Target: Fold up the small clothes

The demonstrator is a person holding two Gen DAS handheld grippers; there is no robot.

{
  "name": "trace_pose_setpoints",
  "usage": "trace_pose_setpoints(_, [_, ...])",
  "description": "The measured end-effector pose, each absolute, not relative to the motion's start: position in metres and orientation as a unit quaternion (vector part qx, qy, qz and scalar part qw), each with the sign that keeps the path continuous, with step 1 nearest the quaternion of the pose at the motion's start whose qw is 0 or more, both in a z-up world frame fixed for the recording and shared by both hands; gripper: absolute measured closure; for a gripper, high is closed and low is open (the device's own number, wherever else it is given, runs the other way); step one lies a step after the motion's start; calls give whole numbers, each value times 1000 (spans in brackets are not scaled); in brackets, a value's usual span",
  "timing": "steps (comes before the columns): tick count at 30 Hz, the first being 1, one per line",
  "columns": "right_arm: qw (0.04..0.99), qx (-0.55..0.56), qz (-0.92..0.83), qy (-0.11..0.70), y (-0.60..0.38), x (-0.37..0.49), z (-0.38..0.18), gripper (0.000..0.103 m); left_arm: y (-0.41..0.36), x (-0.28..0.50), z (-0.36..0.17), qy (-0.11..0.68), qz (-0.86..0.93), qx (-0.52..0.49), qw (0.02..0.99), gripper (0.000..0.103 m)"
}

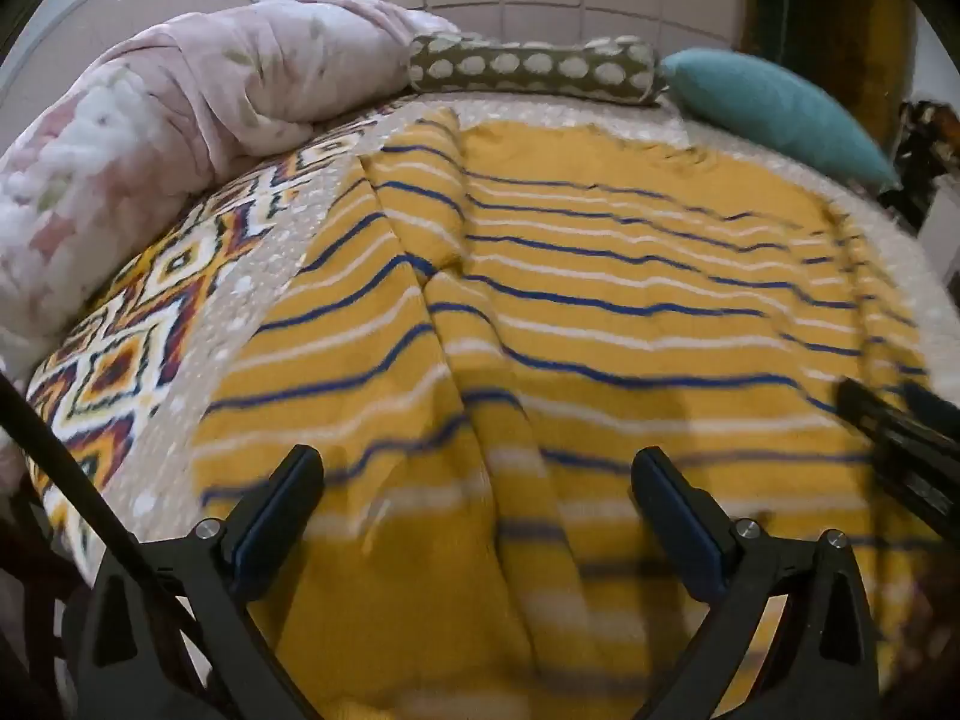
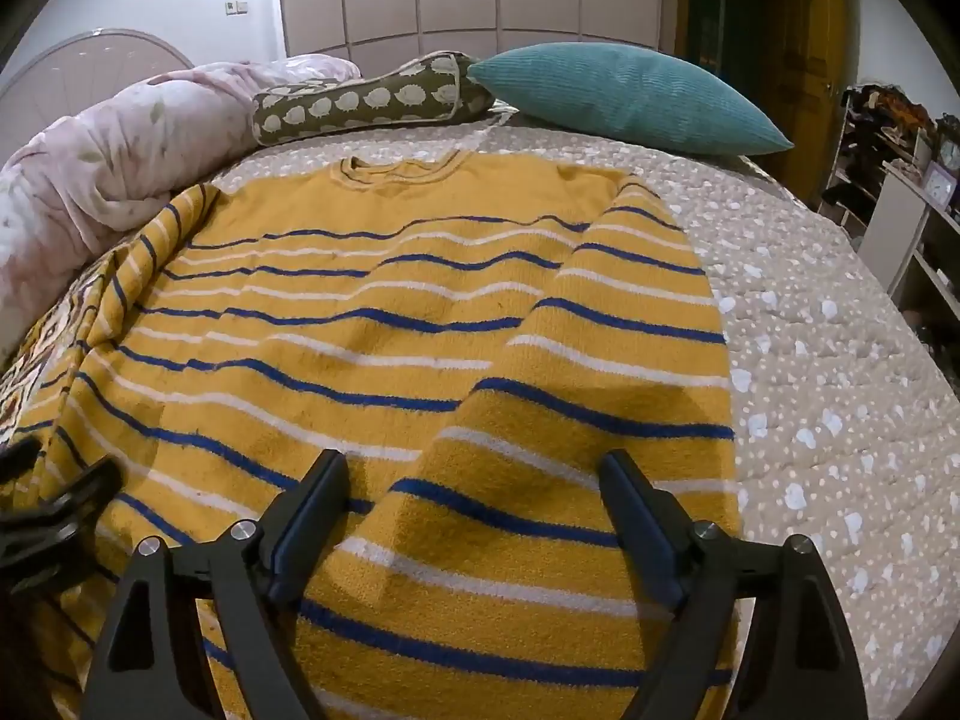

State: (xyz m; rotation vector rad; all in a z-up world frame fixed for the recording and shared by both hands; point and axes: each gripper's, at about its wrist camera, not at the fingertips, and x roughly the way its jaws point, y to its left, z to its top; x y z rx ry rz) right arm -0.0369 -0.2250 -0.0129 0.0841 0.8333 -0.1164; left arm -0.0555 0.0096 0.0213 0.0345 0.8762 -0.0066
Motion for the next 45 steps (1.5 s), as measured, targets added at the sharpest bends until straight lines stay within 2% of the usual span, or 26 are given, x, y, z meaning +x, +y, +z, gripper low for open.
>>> trace_pose_setpoints(6, [918,102,-74,375,-235,-77,12,14,13,-100,70,390,-17,14,921,0])
trace_pose_setpoints(13, [939,47,-150,306,-226,-118,45,14,2,-125,75,385,-29,7,923,0])
trace_pose_setpoints(21, [929,56,-143,337,-219,-125,32,14,-9,-128,51,426,-47,10,903,0])
trace_pose_setpoints(36, [906,35,-140,398,-203,-126,-2,14,-15,-129,39,446,-62,11,893,0])
trace_pose_setpoints(40, [904,35,-144,402,-206,-124,-9,10,-15,-120,16,483,-61,13,873,0])
trace_pose_setpoints(45, [905,28,-145,399,-206,-123,-13,8,-23,-122,8,474,-54,42,878,0])
